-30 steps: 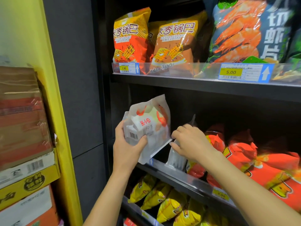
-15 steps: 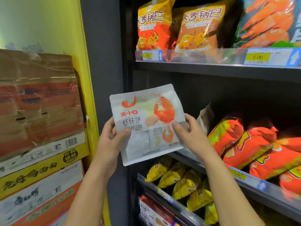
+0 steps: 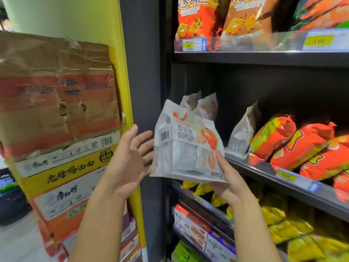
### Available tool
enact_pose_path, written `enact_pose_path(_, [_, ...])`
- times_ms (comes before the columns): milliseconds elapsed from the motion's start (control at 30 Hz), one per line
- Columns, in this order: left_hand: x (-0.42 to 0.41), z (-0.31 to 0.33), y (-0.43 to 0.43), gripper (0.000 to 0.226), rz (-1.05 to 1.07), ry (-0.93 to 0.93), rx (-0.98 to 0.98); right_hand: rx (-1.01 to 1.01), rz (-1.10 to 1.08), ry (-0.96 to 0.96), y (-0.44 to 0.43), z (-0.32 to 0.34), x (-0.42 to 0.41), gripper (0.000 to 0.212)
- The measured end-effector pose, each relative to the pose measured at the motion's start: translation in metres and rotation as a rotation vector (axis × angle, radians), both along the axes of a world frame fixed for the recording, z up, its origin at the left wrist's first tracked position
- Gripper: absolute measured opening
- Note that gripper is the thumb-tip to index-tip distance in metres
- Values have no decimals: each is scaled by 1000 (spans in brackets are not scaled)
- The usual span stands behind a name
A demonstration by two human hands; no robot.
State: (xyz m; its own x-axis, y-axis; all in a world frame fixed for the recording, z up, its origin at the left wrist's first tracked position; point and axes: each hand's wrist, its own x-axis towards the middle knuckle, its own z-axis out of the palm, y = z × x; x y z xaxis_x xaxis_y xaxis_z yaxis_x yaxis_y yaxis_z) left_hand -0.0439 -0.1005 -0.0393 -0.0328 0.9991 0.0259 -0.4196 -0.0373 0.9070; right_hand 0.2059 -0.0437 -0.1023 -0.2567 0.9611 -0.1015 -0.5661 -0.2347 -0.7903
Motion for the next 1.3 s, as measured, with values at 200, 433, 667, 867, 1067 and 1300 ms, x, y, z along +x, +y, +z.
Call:
enact_pose_path(200, [3,-13,-17,71,63,356,22,131,-37,-291,-18,6,-10,49])
enact_pose_path(433, [-3,-63,-13,38,54,-44,-207,90,-23,-268,-44,11,-3,71])
enact_pose_path(667, [-3,-84,-24,47,72,-330,-282,169,9,-282,-55,17,-3,69])
enact_pose_path(867, [6,-67,-31,35,80,-160,-285,170,78,-360,-60,11,-4,60])
enact_pose_path(1067, [4,-49,-44,39,-3,-157,-297,2,60,-118,-58,2,2,46])
enact_pose_path(1300, [2,-49,-39,32,51,-169,-308,-35,94,46,-57,-1,-6,48])
